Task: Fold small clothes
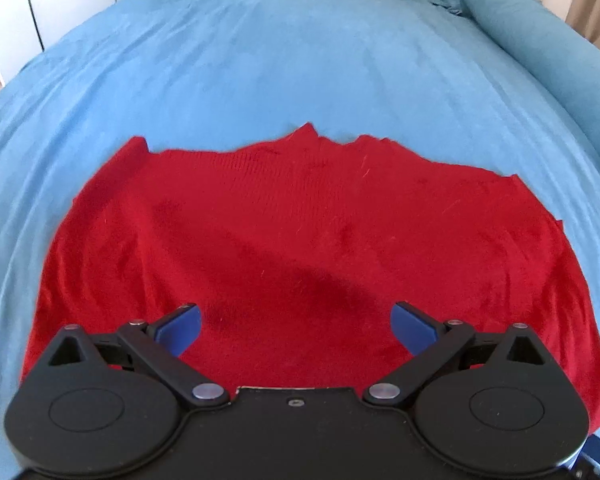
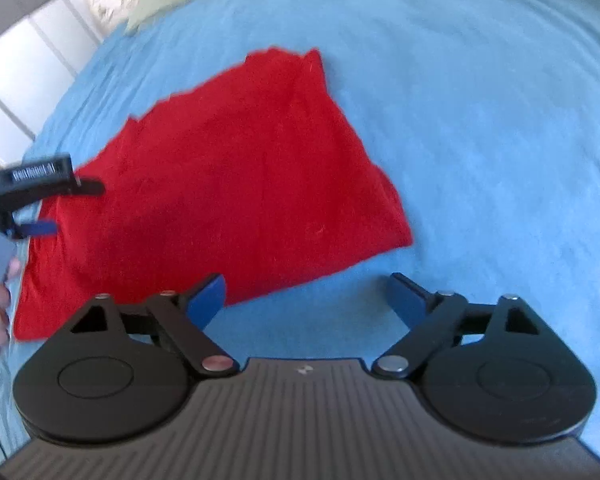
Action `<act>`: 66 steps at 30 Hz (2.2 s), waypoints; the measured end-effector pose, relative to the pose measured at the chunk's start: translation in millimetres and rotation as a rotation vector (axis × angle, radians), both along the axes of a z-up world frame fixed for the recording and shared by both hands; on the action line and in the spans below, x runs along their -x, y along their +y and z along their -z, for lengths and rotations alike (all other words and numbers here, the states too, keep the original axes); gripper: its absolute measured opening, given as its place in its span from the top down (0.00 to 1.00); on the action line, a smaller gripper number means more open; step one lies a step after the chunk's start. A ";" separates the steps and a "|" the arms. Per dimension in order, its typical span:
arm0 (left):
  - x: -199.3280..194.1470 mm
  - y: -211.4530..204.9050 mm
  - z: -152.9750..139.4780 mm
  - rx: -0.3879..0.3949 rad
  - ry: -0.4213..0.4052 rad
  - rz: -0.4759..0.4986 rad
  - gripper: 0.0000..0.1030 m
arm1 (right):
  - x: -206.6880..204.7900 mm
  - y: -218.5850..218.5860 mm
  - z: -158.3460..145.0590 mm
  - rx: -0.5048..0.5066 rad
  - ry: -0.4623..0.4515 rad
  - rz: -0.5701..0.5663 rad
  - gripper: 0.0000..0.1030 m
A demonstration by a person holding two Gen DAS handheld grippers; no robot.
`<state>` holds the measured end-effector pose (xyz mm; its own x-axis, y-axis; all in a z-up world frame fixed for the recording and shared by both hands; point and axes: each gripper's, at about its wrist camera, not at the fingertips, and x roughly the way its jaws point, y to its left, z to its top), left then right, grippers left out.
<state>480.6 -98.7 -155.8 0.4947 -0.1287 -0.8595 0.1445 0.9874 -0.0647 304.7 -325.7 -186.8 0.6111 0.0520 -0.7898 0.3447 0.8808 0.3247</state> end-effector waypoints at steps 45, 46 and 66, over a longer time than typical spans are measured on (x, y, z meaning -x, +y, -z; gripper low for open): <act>-37.8 -4.7 19.0 -0.102 0.180 0.021 0.06 | -34.2 -24.5 -66.6 -0.204 -0.205 0.162 0.73; -37.9 3.0 12.0 -0.085 0.177 0.017 0.08 | -40.9 -16.3 -75.9 -0.211 -0.228 0.140 0.73; 28.1 273.6 -31.2 -0.121 0.097 -0.214 0.06 | -122.2 290.6 -30.2 -0.143 -0.150 -0.672 0.74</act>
<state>452.5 174.9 -124.6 0.4145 0.0764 -0.9068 -0.0691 0.9962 0.0523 426.9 -35.1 -156.6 0.5124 0.5536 -0.6565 -0.3168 0.8324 0.4546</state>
